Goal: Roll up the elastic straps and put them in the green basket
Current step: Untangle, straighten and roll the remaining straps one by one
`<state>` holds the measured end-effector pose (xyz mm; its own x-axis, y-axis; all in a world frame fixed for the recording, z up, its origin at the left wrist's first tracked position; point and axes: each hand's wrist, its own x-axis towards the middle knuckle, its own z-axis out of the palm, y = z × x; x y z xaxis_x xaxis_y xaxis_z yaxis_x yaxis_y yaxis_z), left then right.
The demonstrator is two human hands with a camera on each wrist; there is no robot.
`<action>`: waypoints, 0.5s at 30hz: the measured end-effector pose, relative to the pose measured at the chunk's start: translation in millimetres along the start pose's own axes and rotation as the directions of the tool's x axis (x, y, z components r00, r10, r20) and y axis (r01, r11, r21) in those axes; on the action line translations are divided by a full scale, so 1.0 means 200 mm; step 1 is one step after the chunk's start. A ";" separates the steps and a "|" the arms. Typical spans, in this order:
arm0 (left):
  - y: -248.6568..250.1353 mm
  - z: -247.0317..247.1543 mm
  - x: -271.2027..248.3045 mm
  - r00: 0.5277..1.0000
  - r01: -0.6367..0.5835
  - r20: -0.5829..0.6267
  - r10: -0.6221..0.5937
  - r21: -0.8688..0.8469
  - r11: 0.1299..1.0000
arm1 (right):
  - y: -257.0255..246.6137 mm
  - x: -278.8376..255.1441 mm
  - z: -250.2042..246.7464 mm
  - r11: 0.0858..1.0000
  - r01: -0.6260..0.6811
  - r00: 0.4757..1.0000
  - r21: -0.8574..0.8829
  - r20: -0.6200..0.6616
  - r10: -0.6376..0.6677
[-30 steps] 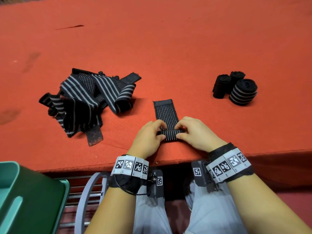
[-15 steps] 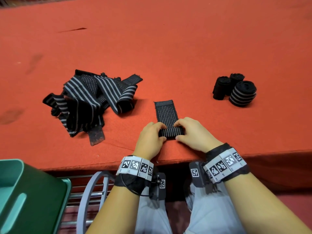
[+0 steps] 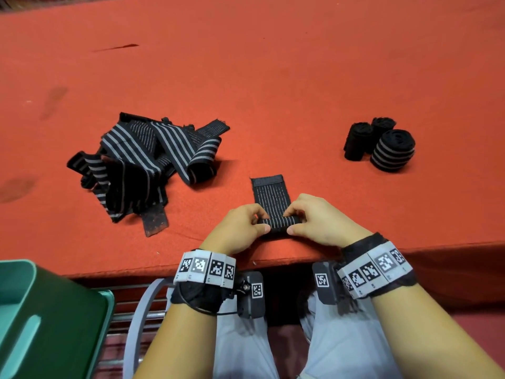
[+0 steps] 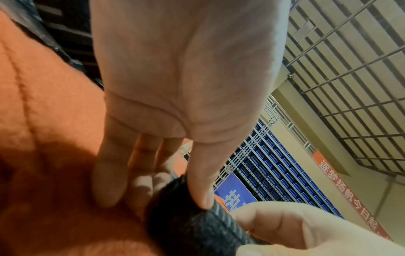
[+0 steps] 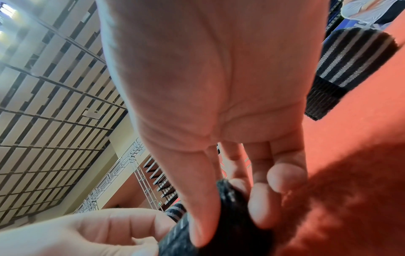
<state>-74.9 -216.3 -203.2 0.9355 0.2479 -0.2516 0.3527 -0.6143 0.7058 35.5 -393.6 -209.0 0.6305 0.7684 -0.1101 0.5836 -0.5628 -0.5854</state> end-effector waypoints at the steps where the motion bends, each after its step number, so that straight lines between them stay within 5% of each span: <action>1: 0.00 0.00 0.01 1.000 -0.001 -0.028 0.002 0.032 0.999 | 0.00 0.00 0.00 1.000 0.001 1.000 -0.002 0.002 -0.001; 6: 0.00 0.02 0.03 0.983 -0.099 -0.145 0.109 0.080 0.992 | 0.01 0.01 0.00 0.998 -0.009 0.999 0.059 -0.037 0.011; 15: -0.02 0.04 0.04 0.980 -0.137 -0.127 0.150 0.111 0.984 | 0.03 0.04 0.03 0.998 -0.014 0.996 0.054 -0.090 0.019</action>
<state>-69.0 -216.8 -213.6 0.9676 0.2462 -0.0562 0.2217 -0.7218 0.6557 41.3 -388.0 -218.3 0.6848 0.7271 -0.0483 0.5465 -0.5563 -0.6260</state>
